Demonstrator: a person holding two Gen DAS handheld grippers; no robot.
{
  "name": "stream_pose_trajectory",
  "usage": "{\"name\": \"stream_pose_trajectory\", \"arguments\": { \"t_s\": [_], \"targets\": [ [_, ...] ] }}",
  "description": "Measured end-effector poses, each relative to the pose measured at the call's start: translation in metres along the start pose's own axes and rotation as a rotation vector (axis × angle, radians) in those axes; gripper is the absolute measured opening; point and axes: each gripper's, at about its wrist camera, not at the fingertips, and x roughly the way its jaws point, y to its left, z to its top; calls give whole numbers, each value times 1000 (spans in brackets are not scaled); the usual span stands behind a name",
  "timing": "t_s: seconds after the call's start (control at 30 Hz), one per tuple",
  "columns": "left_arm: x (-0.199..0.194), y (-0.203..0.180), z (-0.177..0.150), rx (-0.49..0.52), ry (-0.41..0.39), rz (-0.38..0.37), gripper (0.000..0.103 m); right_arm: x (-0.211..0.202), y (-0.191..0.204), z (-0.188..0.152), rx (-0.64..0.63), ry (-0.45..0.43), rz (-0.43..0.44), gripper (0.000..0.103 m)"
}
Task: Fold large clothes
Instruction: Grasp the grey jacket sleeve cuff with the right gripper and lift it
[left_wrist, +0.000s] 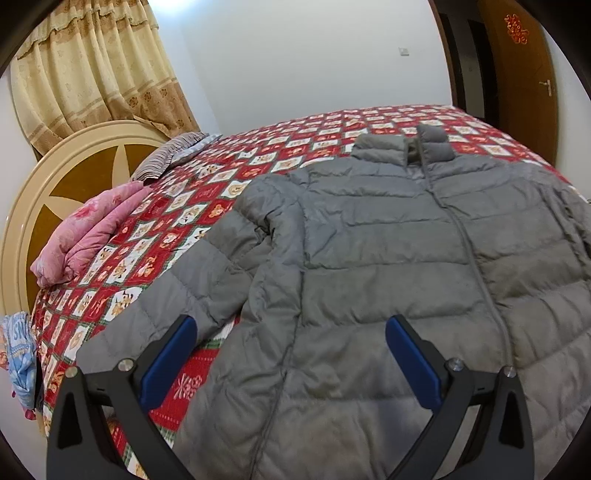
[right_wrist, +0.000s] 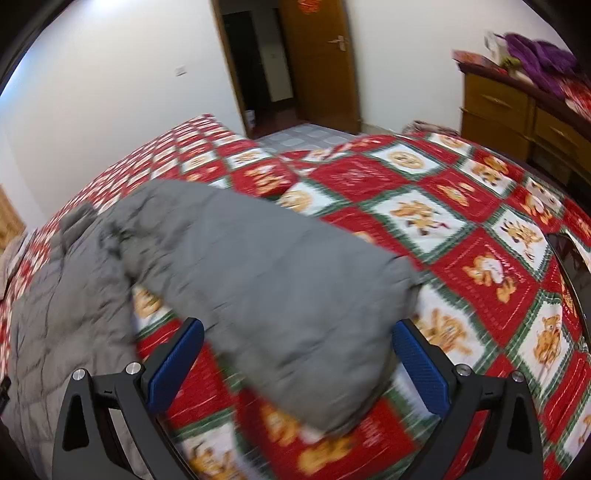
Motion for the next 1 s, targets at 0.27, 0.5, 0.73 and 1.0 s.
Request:
{"name": "stream_pose_trajectory", "arguments": {
  "t_s": [0.27, 0.5, 0.73, 1.0],
  "targets": [
    [32, 8, 2, -9, 56, 38, 103, 25, -14, 4, 8, 61, -2, 80],
    [33, 22, 4, -24, 65, 31, 103, 22, -17, 13, -20, 57, 21, 36],
    [36, 44, 14, -36, 57, 33, 103, 9, -1, 34, -110, 8, -18, 20],
    [36, 72, 27, -54, 78, 38, 103, -20, 63, 60, -277, -89, 27, 19]
  ]
}}
